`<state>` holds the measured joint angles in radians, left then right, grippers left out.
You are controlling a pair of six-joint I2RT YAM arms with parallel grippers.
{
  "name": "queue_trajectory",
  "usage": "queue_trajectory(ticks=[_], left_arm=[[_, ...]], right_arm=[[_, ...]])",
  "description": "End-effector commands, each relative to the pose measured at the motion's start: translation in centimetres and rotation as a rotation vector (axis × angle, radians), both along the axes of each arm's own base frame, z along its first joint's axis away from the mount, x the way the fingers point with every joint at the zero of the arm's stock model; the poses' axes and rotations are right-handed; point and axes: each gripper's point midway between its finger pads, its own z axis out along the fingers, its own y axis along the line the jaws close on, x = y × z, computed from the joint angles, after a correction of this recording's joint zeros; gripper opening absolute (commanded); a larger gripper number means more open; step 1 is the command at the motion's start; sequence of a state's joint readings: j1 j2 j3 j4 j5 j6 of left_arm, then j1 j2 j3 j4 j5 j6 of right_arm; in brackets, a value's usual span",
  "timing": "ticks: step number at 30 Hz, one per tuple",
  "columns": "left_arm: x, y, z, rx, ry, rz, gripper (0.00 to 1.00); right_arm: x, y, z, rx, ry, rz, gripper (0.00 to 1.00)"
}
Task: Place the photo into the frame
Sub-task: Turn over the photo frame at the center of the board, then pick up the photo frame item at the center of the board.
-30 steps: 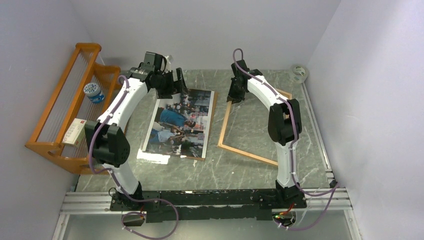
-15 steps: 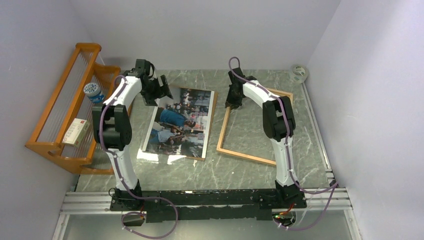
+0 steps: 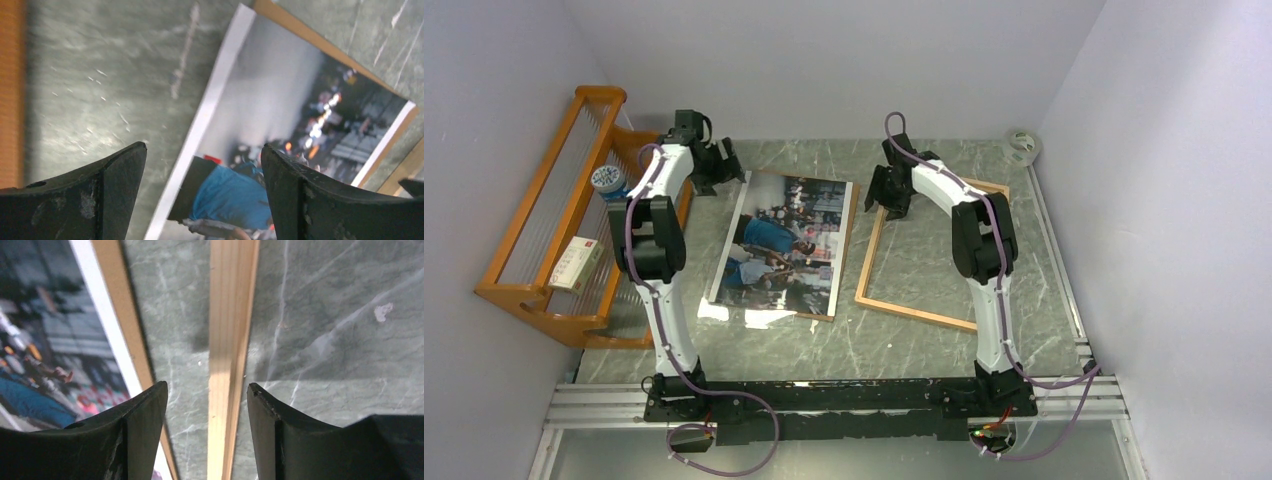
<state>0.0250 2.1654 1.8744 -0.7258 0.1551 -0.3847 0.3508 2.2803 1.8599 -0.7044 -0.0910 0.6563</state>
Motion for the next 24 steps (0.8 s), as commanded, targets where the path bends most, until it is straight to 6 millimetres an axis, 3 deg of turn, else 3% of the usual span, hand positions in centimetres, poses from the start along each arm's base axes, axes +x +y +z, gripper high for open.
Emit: queue_trajectory(ticks=[1, 6, 10, 13, 19, 24], left_arm=[[2.8, 2.5, 0.7, -0.027, -0.078, 0.018, 0.86], [3.1, 2.1, -1.2, -0.088, -0.048, 0.051, 0.72], [3.1, 1.9, -2.8, -0.102, -0.015, 0.048, 0.72], [2.9, 0.9, -3.4, -0.157, 0.001, 0.023, 0.71], [1.9, 0.4, -4.7, -0.213, 0.065, 0.048, 0.65], [0.7, 1.8, -6.1, -0.26, 0.148, 0.139, 0.62]], right_arm=[[1.7, 2.6, 7.3, 0.132, -0.193, 0.054, 0.63], [2.1, 6.8, 9.2, 0.285, -0.249, 0.182, 0.57], [1.4, 10.7, 9.3, 0.412, -0.238, 0.259, 0.55], [0.7, 12.3, 8.6, 0.464, -0.21, 0.285, 0.54], [-0.3, 12.9, 6.3, 0.482, -0.146, 0.293, 0.54], [-0.7, 13.0, 3.6, 0.464, -0.06, 0.3, 0.54]])
